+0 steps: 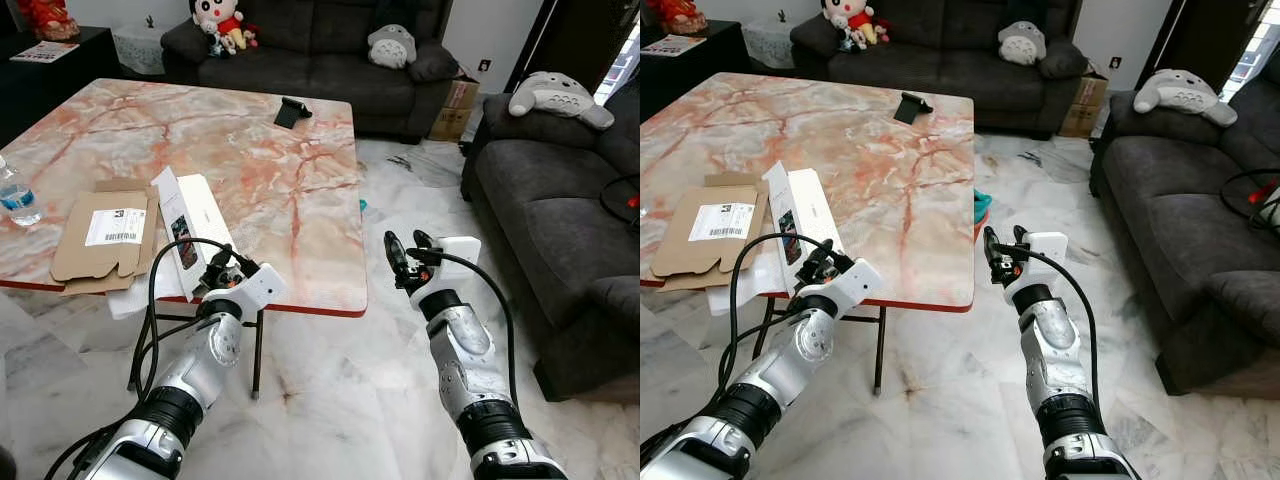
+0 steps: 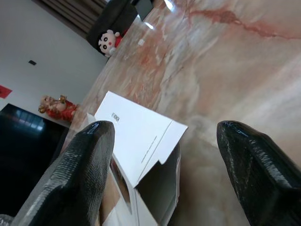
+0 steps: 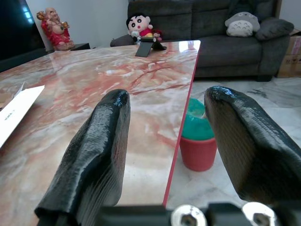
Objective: Picking trash to rubbish bin
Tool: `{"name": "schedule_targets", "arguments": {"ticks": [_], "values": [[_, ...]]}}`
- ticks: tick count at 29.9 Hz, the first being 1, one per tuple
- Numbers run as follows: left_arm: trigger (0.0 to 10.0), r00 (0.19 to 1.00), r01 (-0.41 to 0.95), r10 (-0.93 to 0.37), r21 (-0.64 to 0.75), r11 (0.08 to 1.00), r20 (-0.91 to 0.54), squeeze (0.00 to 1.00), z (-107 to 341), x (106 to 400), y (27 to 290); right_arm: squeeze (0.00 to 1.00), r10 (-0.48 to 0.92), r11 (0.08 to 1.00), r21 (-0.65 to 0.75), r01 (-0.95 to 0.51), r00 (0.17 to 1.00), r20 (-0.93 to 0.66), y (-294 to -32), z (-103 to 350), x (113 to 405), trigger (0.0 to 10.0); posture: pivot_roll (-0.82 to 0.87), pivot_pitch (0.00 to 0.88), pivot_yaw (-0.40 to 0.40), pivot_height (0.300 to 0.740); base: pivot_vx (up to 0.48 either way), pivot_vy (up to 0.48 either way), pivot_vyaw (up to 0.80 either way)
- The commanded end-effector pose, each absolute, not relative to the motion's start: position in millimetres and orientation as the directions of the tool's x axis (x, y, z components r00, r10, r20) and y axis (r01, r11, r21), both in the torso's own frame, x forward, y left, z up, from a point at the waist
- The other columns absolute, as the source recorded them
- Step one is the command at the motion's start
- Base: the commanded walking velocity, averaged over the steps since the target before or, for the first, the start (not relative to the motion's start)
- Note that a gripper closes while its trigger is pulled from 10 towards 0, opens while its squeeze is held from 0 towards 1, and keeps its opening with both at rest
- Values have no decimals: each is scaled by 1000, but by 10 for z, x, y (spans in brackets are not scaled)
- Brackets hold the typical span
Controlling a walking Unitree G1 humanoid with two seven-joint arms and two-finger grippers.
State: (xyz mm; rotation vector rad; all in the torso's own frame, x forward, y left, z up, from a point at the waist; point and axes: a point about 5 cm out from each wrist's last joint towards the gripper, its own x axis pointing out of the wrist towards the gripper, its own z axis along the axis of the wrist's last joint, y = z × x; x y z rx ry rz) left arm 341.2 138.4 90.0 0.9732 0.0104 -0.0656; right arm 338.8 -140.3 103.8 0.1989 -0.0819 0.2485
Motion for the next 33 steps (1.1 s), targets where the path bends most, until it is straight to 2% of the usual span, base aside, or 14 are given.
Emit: {"name": "schedule_targets", "arguments": {"ticks": [1, 10, 21, 33], "values": [[10000, 998, 56, -31, 844, 533, -46, 0, 928, 3456, 1408, 0, 235, 951, 182, -250, 967, 102, -1426, 1047, 3392, 10000, 94, 0, -106, 740, 0, 0, 0], [10000, 997, 30, 47, 836, 548, -67, 0, 901, 3464, 1526, 0, 239, 950, 182, -254, 966, 100, -1413, 1042, 3391, 10000, 94, 0, -106, 740, 0, 0, 0], [10000, 991, 42, 83, 834, 550, -104, 0, 836, 3456, 1577, 0, 239, 950, 181, -254, 966, 100, -1418, 1038, 3387, 10000, 94, 0, -108, 740, 0, 0, 0], [10000, 987, -41, 150, 818, 574, -56, 0, 918, 3531, 1614, 0, 236, 951, 180, -250, 967, 98, -1424, 1032, 3386, 10000, 94, 0, -108, 740, 0, 0, 0]]}}
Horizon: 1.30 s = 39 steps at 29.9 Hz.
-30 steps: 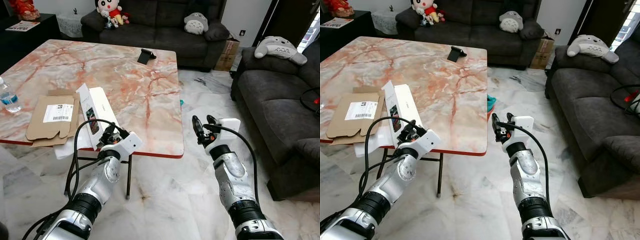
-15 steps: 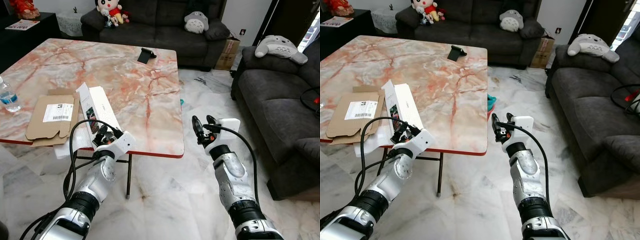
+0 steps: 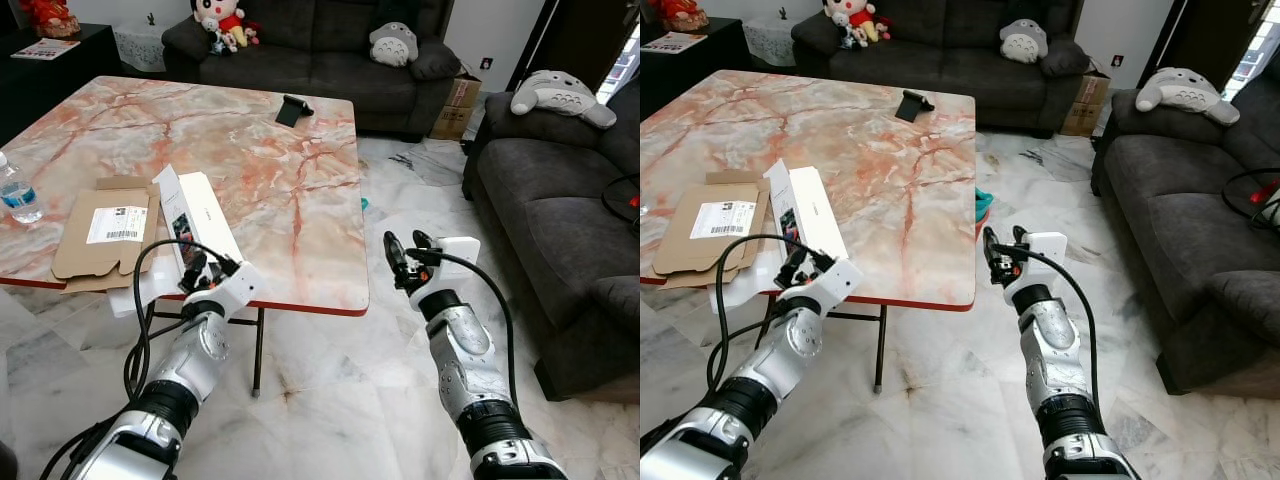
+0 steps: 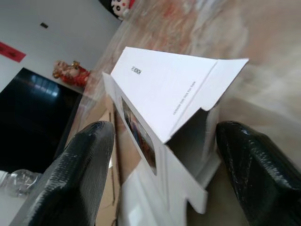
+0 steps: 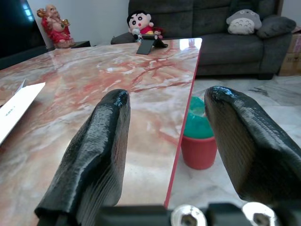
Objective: Picking trash to rubbish bin
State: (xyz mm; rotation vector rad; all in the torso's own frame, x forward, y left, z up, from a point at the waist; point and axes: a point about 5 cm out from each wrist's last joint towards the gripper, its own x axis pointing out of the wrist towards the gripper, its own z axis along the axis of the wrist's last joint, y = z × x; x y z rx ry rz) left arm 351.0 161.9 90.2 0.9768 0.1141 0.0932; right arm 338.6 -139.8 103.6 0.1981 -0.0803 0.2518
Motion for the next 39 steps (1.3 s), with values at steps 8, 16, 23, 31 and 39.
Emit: {"name": "schedule_targets", "arguments": {"ticks": [8, 16, 23, 31, 39], "values": [[10000, 984, -31, 161, 813, 582, -78, 0, 894, 3546, 1614, 0, 235, 952, 180, -249, 967, 95, -1428, 1024, 3382, 10000, 94, 0, -108, 740, 0, 0, 0], [7686, 983, -24, 163, 808, 589, -89, 0, 872, 3540, 1611, 0, 235, 952, 181, -248, 968, 92, -1426, 1015, 3379, 10000, 91, 0, -109, 740, 0, 0, 0], [0, 984, -26, 158, 805, 592, -85, 0, 873, 3543, 1601, 0, 232, 953, 180, -245, 969, 90, -1434, 1010, 3376, 10000, 91, 0, -109, 740, 0, 0, 0], [0, 984, -31, 157, 801, 597, -79, 0, 885, 3552, 1586, 0, 229, 954, 179, -242, 969, 89, -1446, 1008, 3379, 10000, 90, 0, -109, 740, 0, 0, 0], [0, 985, -41, 158, 794, 607, -69, 0, 903, 3557, 1581, 0, 227, 954, 179, -240, 970, 89, -1452, 1007, 3377, 10000, 90, 0, -109, 740, 0, 0, 0]]}}
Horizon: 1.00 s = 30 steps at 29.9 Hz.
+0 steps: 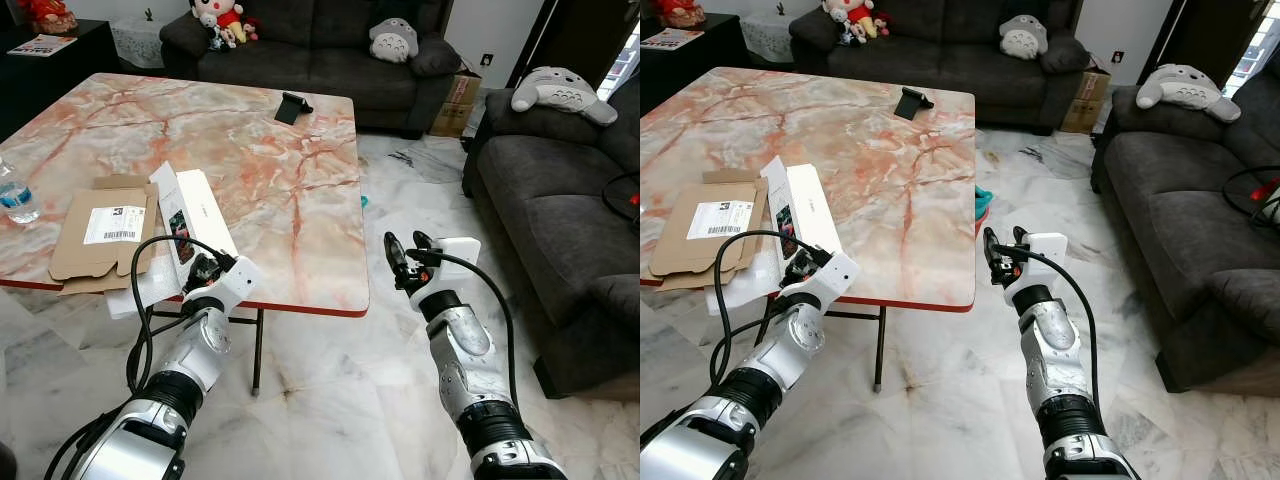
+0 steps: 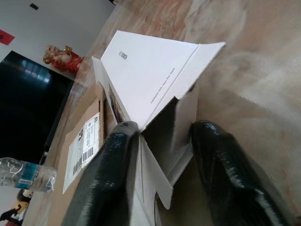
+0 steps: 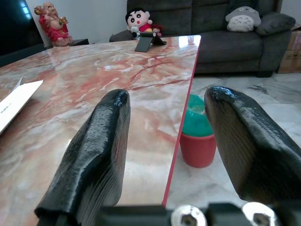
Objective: Picking trash to rubbish bin
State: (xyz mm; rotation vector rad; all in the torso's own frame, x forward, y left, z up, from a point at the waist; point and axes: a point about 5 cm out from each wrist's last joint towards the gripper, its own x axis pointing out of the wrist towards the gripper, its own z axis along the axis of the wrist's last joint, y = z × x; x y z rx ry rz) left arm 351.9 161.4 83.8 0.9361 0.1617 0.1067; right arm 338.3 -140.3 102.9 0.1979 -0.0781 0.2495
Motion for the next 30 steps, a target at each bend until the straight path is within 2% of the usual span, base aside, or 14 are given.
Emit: {"name": "schedule_targets", "arguments": {"ticks": [1, 10, 25, 26, 27, 28, 29, 30], "values": [[0, 985, -42, 158, 793, 607, -68, 0, 905, 3558, 1580, 0, 227, 954, 179, -239, 970, 89, -1453, 1008, 3377, 10000, 90, 0, -109, 740, 0, 0, 0], [0, 985, -56, 163, 792, 608, -55, 0, 913, 3556, 1579, 0, 227, 954, 179, -240, 970, 89, -1456, 1009, 3378, 10000, 90, 0, -109, 740, 0, 0, 0], [0, 972, -234, 170, 765, 601, 164, 0, 1194, 3584, 1520, 0, 229, 953, 182, -243, 969, 94, -1448, 1017, 3380, 10000, 90, 0, -109, 740, 0, 0, 0], [1804, 969, -248, 161, 758, 603, 188, 0, 1232, 3588, 1510, 0, 229, 953, 182, -243, 969, 94, -1443, 1016, 3383, 10000, 90, 0, -107, 740, 0, 0, 0], [1804, 969, -248, 161, 758, 603, 188, 0, 1232, 3588, 1510, 0, 229, 953, 182, -243, 969, 94, -1443, 1016, 3383, 10000, 90, 0, -107, 740, 0, 0, 0], [9020, 964, -264, 136, 752, 605, 228, 0, 1293, 3591, 1475, 0, 230, 953, 182, -244, 969, 95, -1440, 1018, 3385, 10000, 90, 0, -107, 740, 0, 0, 0], [10000, 960, -271, 114, 753, 599, 254, 0, 1335, 3591, 1440, 0, 230, 952, 182, -245, 968, 96, -1438, 1021, 3387, 10000, 90, 0, -107, 740, 0, 0, 0], [10000, 960, -271, 111, 754, 598, 258, 0, 1342, 3590, 1433, 0, 231, 952, 182, -245, 968, 96, -1437, 1021, 3387, 10000, 90, 0, -107, 740, 0, 0, 0]]}}
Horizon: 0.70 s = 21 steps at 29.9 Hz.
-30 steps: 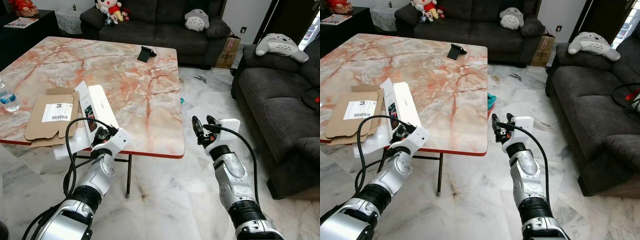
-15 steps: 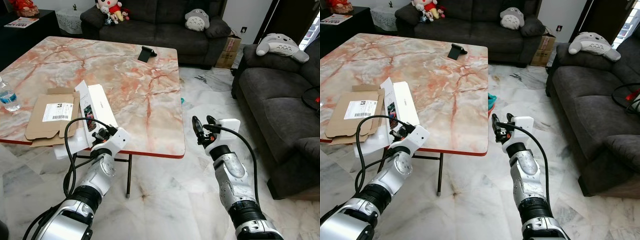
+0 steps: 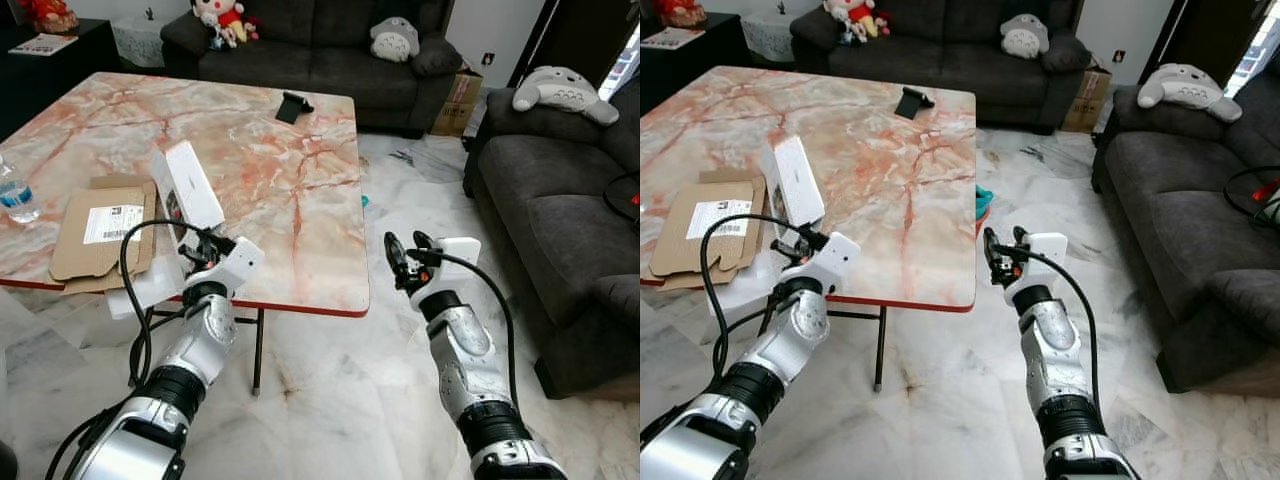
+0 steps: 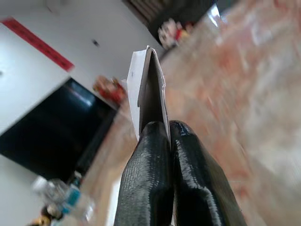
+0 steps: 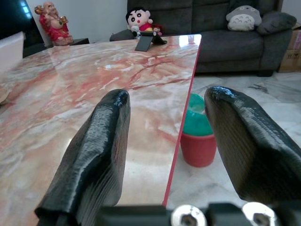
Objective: Picking trash to rubbish bin
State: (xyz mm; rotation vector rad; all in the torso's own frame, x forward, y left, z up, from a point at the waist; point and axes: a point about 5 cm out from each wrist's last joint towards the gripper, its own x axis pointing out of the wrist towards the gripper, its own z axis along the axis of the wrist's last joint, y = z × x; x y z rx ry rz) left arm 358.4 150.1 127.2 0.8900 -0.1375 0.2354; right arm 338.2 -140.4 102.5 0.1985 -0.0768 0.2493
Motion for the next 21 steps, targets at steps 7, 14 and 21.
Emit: {"name": "schedule_targets", "arguments": {"ticks": [7, 14, 21], "values": [[10000, 953, -263, 59, 715, 648, 297, 0, 1397, 3568, 1312, 0, 217, 954, 182, -237, 968, 123, -1446, 1078, 3412, 10000, 92, 0, -101, 740, 0, 0, 0], [10000, 938, -208, 14, 528, 823, 348, 0, 1421, 3465, 1141, 0, 133, 970, 173, -173, 967, 219, -1531, 1222, 3425, 10000, 92, 0, -94, 740, 0, 0, 0], [10000, 903, -188, -32, 458, 869, 429, 0, 1525, 3401, 1039, 0, 89, 975, 173, -137, 962, 258, -1581, 1291, 3434, 10000, 89, 0, -92, 740, 0, 0, 0]]}}
